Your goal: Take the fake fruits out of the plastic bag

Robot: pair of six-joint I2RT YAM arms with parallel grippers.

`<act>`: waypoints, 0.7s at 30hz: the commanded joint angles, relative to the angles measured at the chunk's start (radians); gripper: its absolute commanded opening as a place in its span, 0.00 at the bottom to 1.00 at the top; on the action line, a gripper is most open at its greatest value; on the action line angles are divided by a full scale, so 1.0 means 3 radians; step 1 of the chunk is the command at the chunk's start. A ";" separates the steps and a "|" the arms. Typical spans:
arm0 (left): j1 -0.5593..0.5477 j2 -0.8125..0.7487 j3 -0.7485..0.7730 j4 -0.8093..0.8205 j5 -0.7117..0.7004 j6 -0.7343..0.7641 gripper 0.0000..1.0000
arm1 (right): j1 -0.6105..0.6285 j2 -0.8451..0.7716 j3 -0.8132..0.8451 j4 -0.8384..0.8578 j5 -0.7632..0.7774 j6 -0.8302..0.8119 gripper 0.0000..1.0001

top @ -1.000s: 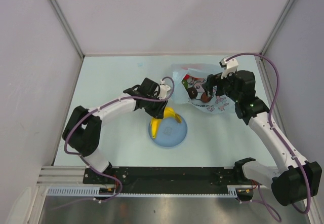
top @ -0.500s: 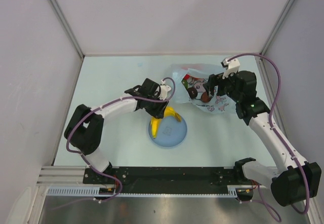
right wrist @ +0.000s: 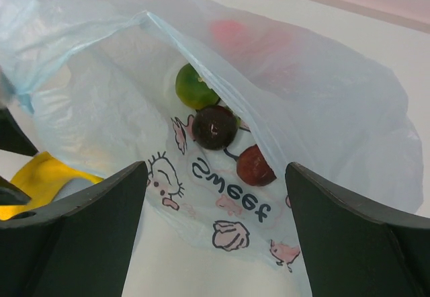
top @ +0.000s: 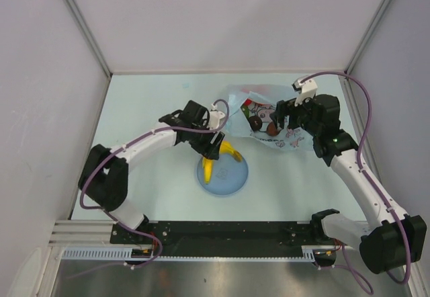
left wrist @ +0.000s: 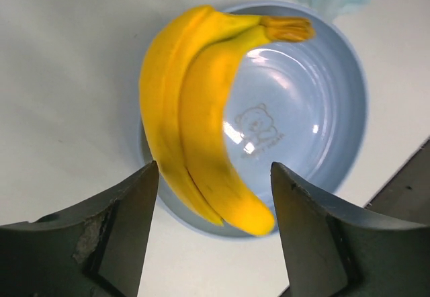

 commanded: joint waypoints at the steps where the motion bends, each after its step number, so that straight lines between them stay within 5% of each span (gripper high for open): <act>1: 0.0190 -0.0399 0.0192 -0.0274 0.0253 -0.0005 0.72 | -0.0006 -0.0125 0.0020 -0.0310 -0.0008 -0.0289 0.89; 10: 0.0477 -0.0644 0.0019 -0.0080 0.0585 -0.0280 0.77 | -0.0011 0.0064 0.0015 -0.0868 -0.0121 -0.0378 0.73; 21: 0.0482 -0.0690 0.0299 0.0089 0.0468 -0.0281 0.77 | 0.0173 0.1040 0.0224 -0.0352 0.0022 0.0349 0.63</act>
